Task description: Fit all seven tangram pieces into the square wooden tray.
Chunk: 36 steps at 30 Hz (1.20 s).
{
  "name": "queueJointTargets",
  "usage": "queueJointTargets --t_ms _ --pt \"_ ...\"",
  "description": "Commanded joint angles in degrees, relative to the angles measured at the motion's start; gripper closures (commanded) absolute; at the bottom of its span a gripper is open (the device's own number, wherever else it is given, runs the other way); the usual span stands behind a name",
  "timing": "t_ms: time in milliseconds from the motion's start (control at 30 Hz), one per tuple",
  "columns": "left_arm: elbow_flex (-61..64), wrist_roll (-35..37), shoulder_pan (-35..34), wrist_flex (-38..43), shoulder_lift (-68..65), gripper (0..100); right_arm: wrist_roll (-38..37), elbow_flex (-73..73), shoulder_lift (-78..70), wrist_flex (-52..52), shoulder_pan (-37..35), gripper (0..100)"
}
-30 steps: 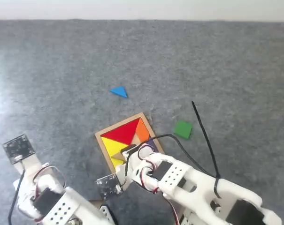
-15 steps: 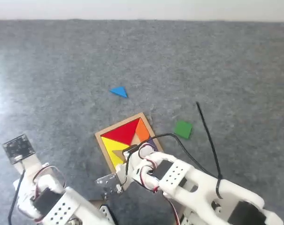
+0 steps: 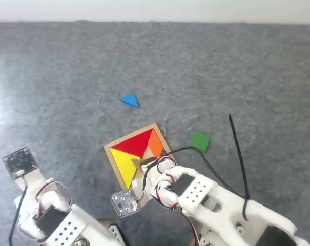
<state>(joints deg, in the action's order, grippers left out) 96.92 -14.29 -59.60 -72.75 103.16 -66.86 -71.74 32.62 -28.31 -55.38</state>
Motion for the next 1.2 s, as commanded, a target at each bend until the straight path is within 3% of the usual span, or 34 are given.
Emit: queueJointTargets --t_ms 0,200,467,867,1167 --pt "-1.19 -0.35 -0.26 -0.35 1.05 99 -0.18 -1.23 4.26 3.56 0.48 82.9" --pt "-1.19 -0.35 -0.26 -0.35 1.05 99 3.16 -2.46 4.35 6.99 0.57 80.3" --pt "-1.19 -0.35 -0.26 -0.35 1.05 99 4.75 2.81 0.75 -3.82 -0.04 80.2" --pt "-1.19 -0.35 -0.35 -0.35 1.05 99 5.36 9.05 -11.03 -4.70 1.10 80.4" --pt "-1.19 -0.35 -0.35 -0.35 1.05 99 5.36 14.51 -13.58 -15.78 0.92 80.5"
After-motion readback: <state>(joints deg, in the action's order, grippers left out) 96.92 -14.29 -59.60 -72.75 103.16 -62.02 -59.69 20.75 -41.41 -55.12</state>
